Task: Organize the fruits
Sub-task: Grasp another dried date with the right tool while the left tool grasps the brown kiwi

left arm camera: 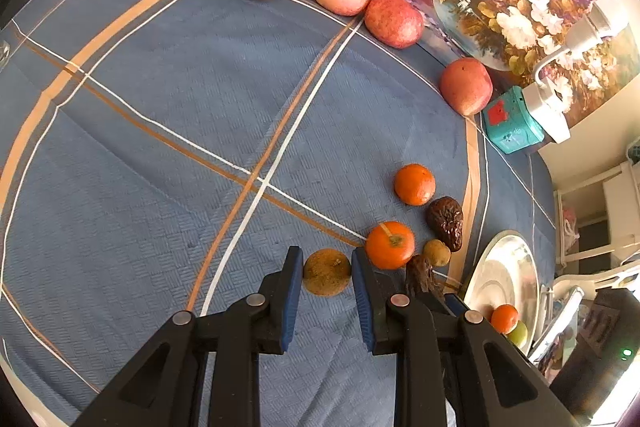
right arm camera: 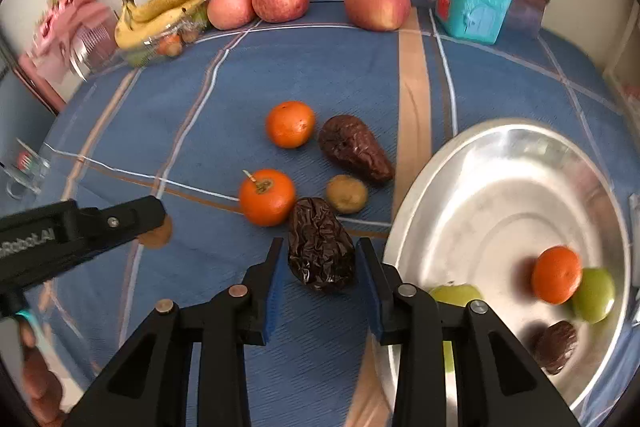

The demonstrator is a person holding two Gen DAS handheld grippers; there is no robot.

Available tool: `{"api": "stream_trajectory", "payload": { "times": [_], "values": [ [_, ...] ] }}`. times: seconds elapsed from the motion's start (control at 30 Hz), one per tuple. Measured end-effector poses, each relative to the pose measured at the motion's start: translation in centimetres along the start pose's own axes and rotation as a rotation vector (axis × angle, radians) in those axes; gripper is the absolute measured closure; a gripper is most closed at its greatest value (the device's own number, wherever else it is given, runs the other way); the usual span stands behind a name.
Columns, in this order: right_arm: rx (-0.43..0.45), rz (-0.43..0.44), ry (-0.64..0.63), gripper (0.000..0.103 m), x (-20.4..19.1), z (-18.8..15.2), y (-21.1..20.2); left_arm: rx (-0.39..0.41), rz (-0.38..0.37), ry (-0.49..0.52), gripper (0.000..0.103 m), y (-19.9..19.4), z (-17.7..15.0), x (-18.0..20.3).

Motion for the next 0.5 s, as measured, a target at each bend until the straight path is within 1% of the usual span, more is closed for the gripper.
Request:
{"api": "stream_trajectory", "payload": {
  "times": [0.1,0.13,0.3,0.5],
  "values": [
    [-0.004,0.096,0.058,0.067,-0.2,0.0,-0.5,0.011,-0.002,0.001,0.076,-0.2,0.2,0.1],
    [0.000,0.107,0.064,0.067,-0.3,0.1,-0.7,0.014,-0.004,0.001,0.076,-0.3,0.2,0.2],
    [0.031,0.148,0.064,0.067,-1.3,0.6,-2.2,0.026,-0.012,0.009,0.076,-0.6,0.3,0.6],
    [0.051,0.156,0.066,0.067,-1.3,0.7,-3.3,0.028,-0.015,0.030,0.076,-0.5,0.3,1.2]
  ]
}}
Point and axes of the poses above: each gripper's, at about its wrist camera, not at the fingertips, and y roughly the way its jaws point, x to its right, z to its top, the point moved 8 cm from there along y, roughly the way its jaws point, and after that the axes turned 3 degrees about -z, right-handed, at the moved point
